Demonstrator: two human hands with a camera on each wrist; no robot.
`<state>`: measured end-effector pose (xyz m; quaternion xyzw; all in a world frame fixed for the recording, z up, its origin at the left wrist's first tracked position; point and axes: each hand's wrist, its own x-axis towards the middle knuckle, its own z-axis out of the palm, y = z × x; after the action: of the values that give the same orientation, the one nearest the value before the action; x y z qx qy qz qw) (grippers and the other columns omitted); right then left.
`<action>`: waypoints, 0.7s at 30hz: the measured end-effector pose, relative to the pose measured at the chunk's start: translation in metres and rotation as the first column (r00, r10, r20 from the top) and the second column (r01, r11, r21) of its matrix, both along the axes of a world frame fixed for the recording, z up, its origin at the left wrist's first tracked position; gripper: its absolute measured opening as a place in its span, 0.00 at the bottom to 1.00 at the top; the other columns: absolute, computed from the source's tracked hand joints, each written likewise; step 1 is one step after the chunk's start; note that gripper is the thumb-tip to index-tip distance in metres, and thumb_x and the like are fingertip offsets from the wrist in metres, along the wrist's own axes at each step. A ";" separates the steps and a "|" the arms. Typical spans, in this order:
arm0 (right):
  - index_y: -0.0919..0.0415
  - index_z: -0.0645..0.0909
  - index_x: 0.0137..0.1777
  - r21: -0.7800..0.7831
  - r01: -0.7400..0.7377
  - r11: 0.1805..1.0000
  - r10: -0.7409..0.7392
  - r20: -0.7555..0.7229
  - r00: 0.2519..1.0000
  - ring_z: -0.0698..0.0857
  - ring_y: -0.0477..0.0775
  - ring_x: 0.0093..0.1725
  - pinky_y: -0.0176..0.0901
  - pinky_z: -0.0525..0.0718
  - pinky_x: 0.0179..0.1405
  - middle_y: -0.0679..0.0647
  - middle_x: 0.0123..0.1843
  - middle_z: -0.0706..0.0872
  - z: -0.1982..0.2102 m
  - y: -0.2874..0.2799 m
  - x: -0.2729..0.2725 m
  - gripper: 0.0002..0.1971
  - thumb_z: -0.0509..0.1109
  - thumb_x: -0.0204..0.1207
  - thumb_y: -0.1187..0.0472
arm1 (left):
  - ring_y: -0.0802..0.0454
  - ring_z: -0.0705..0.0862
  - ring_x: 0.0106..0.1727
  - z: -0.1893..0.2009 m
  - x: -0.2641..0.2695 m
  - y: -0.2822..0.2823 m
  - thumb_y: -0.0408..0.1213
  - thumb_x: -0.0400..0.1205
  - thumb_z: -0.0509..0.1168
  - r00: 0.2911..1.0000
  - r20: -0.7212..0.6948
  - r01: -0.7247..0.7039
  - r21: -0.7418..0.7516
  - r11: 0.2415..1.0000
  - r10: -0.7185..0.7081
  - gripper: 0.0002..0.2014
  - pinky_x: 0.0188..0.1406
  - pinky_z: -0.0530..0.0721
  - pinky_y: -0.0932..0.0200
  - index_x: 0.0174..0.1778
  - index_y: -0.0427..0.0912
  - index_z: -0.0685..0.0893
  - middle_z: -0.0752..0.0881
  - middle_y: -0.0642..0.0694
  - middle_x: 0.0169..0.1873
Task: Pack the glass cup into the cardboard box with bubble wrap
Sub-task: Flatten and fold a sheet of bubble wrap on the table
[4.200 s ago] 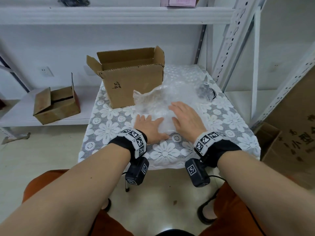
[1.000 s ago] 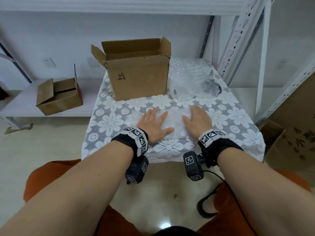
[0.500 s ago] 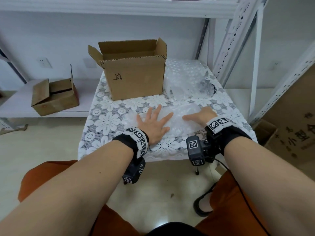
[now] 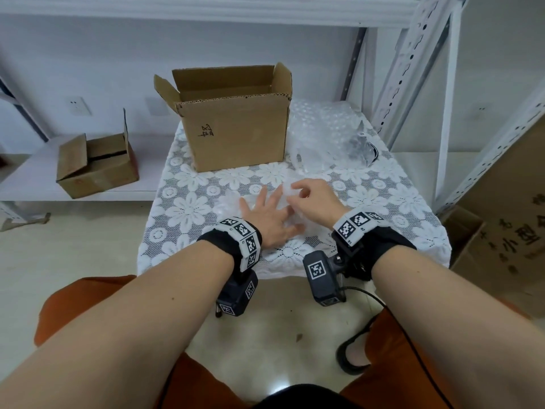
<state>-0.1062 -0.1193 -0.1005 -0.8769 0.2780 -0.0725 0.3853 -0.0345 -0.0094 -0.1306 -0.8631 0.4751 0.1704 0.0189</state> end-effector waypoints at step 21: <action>0.41 0.57 0.81 -0.407 -0.189 0.894 0.060 -0.310 0.949 0.44 0.61 0.84 0.70 0.48 0.78 0.51 0.86 0.47 -0.023 0.018 0.020 0.28 0.56 0.82 0.42 | 0.37 0.60 0.80 0.014 0.029 0.027 0.63 0.70 0.70 0.864 0.102 -0.444 -0.305 0.842 0.493 0.46 0.75 0.66 0.41 0.77 0.41 0.62 0.62 0.36 0.79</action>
<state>-0.0861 -0.1014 -0.1233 -0.9575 0.2509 0.0218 0.1408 -0.0060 0.0181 -0.1163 -0.9590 0.2641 0.0261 -0.1000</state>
